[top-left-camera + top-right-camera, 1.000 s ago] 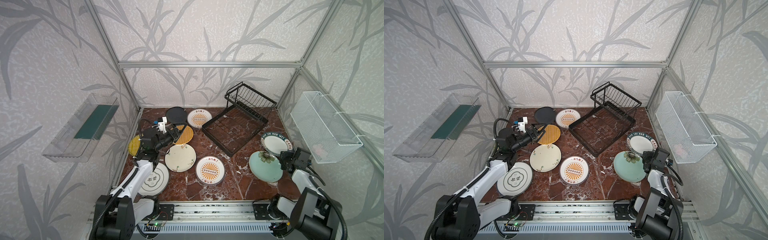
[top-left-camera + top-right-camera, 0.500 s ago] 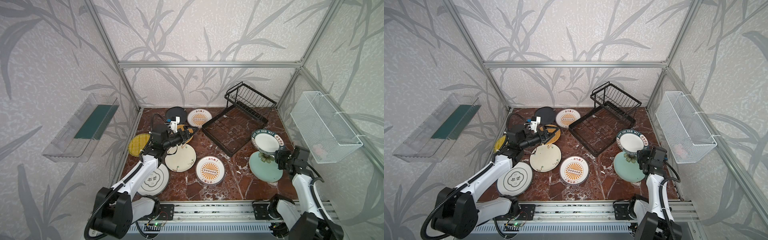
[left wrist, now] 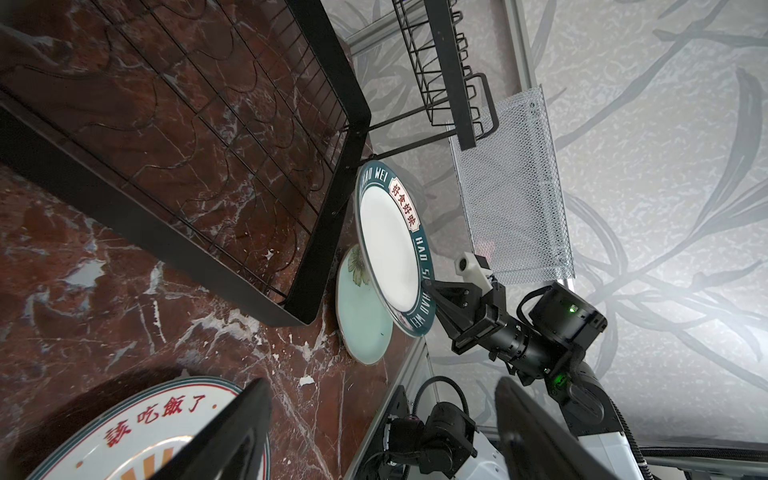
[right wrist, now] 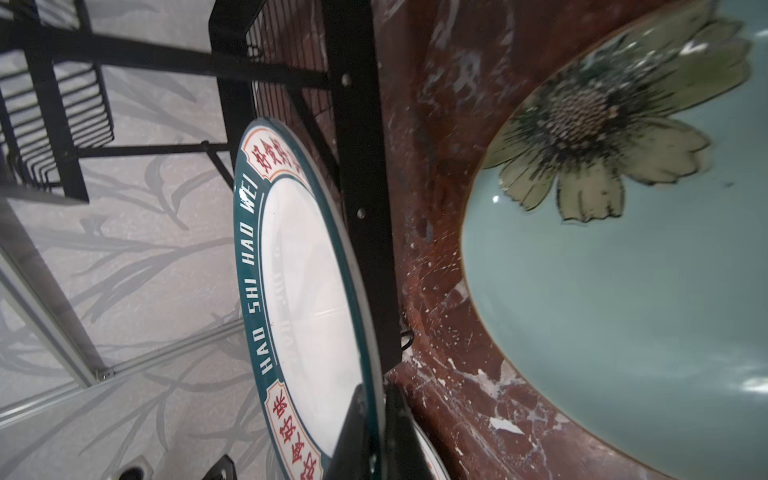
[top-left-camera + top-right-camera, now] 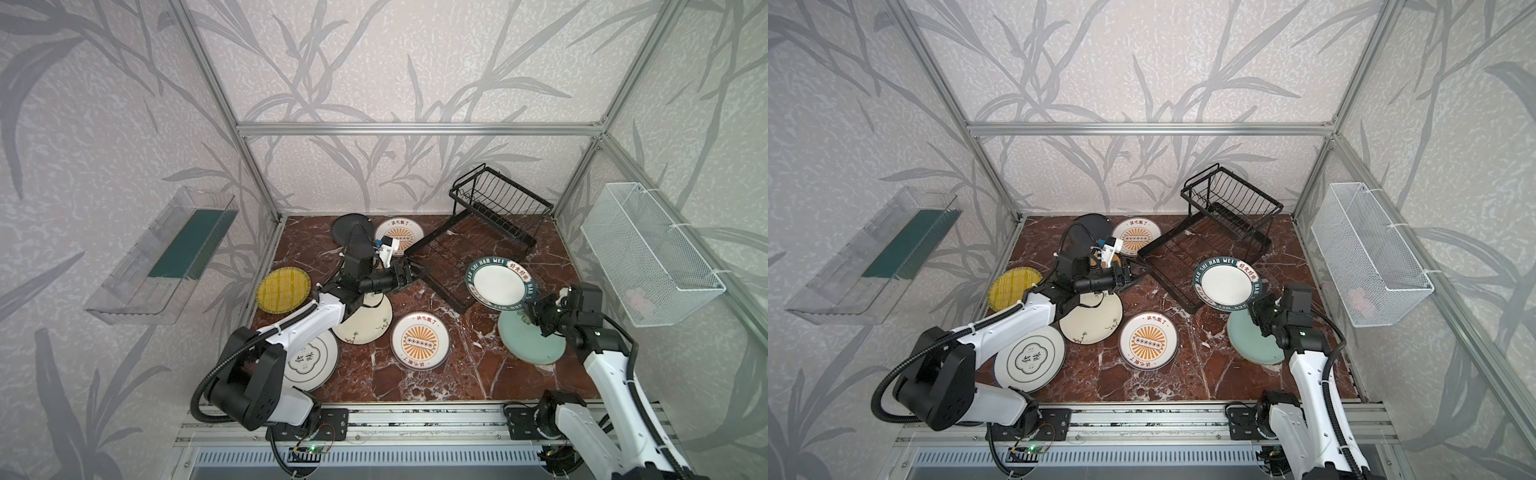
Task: Load the plates into the dish rack
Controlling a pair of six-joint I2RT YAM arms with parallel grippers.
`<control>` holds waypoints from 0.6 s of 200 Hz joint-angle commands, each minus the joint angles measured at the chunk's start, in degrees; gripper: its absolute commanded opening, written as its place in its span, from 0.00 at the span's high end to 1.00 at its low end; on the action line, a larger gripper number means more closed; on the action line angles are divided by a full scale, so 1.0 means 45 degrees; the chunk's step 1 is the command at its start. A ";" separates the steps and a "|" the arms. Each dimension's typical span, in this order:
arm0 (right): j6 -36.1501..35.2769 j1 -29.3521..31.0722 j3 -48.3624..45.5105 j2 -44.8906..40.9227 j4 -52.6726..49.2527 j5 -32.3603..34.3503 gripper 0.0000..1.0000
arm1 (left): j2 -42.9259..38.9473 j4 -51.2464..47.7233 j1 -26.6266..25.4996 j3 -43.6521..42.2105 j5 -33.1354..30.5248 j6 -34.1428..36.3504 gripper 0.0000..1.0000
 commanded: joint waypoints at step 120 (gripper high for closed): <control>0.0048 0.3596 0.1251 0.1467 0.2809 -0.0792 1.00 | 0.1683 -0.3456 -0.0919 0.2420 -0.2240 0.0830 0.47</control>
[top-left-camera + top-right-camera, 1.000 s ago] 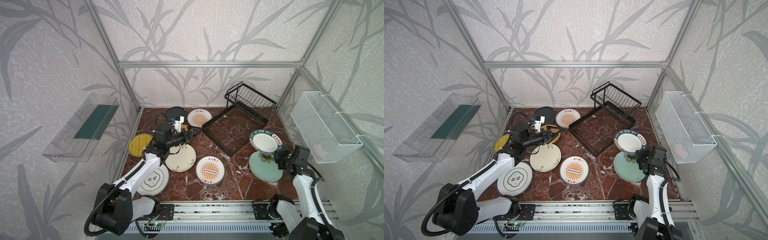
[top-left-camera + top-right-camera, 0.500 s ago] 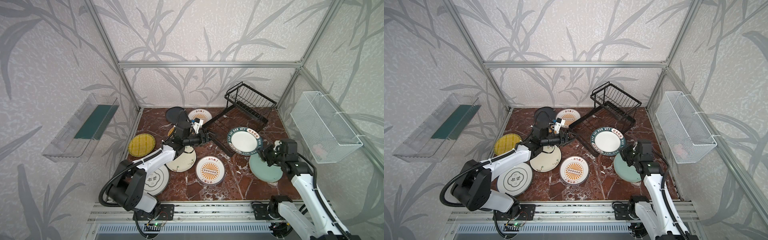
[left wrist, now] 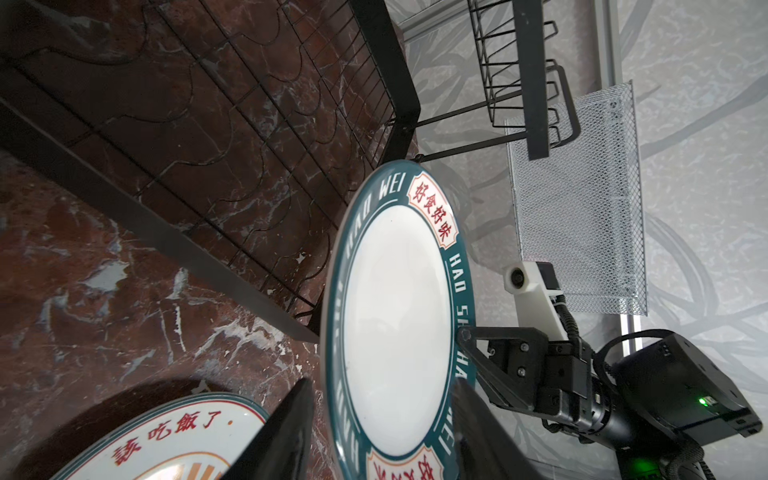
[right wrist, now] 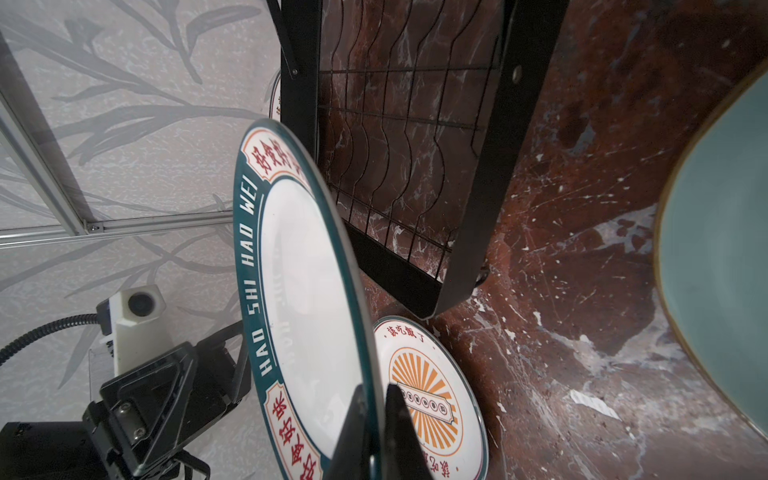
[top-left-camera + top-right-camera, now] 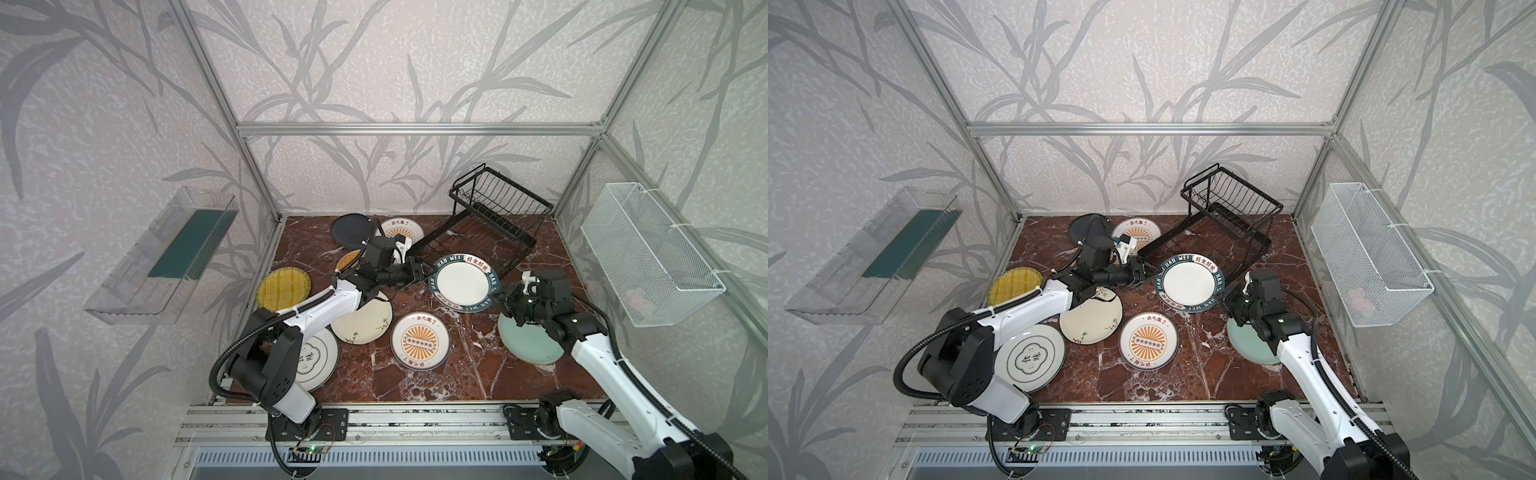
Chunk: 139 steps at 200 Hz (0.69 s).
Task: Load the plates into the dish rack
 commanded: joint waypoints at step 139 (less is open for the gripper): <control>-0.0454 0.0582 0.0805 -0.1025 0.0560 -0.1874 1.00 | -0.1762 0.1190 -0.0965 -0.1527 -0.1519 -0.2846 0.96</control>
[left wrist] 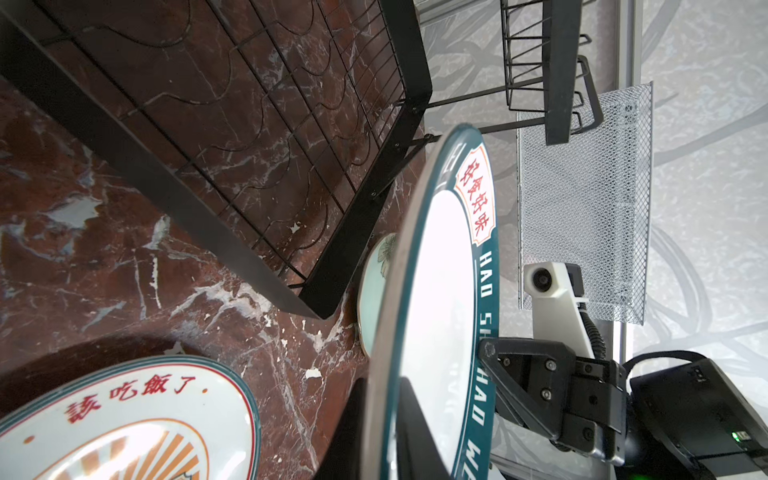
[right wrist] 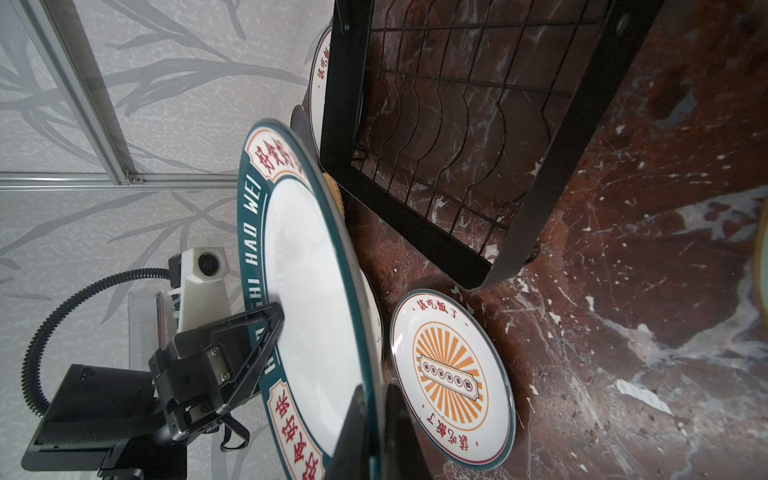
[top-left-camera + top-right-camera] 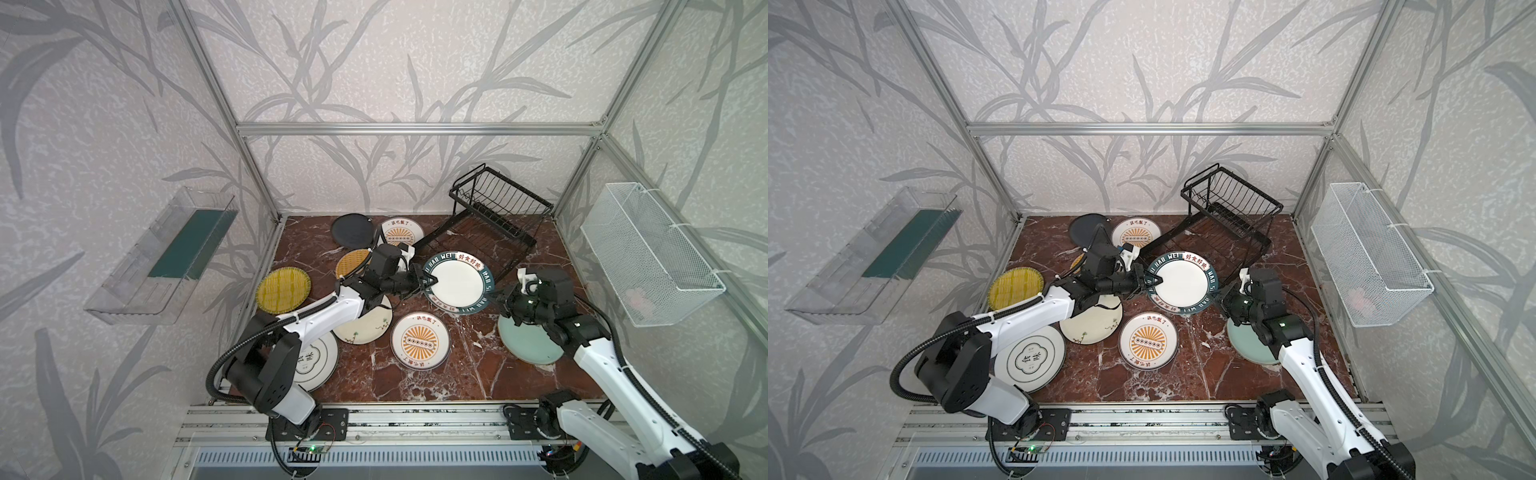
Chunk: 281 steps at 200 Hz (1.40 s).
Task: Load the plates into the dish rack
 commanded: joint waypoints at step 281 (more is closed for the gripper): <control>-0.5327 0.1630 -0.0553 0.0491 0.4315 -0.1598 0.01 | 0.4683 0.3827 -0.0276 1.1359 -1.0719 1.5730 1.00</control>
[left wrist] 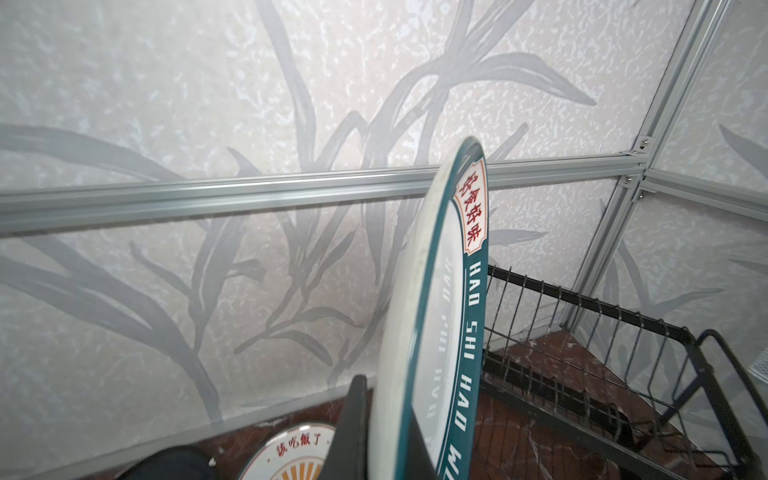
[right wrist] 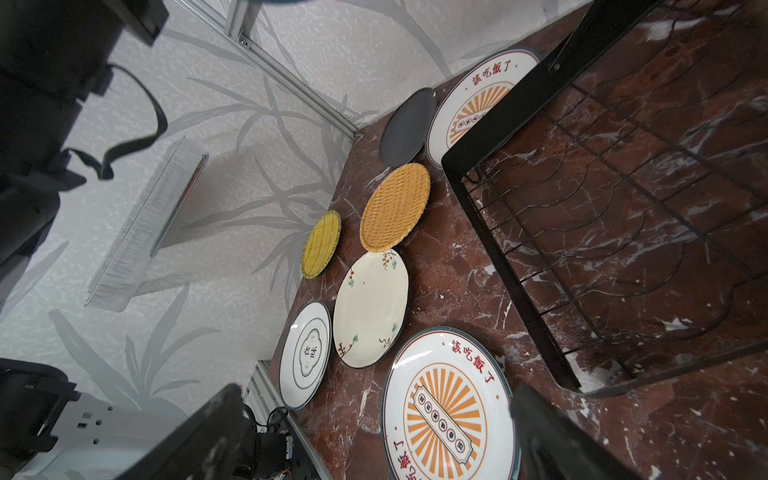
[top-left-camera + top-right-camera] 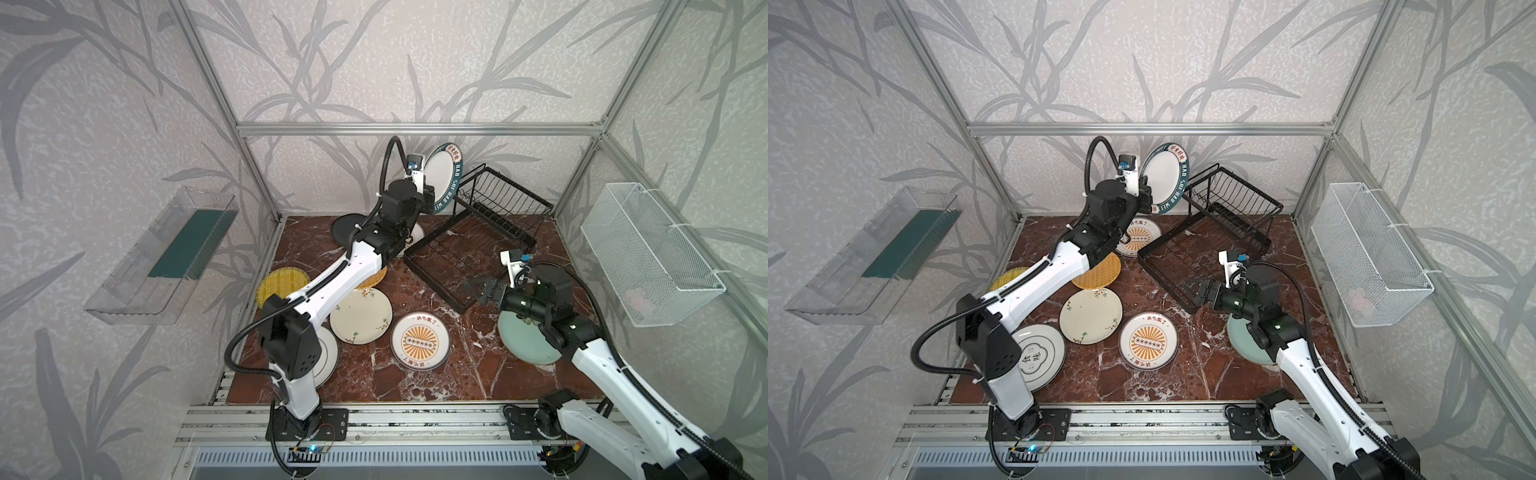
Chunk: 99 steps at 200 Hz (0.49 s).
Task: Load the plates into the dish rack
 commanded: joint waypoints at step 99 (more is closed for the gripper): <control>0.0010 0.1223 -0.0821 0.0934 0.1153 -0.0270 0.01 | 0.4982 0.4229 0.0082 0.5901 0.1599 0.2777 1.00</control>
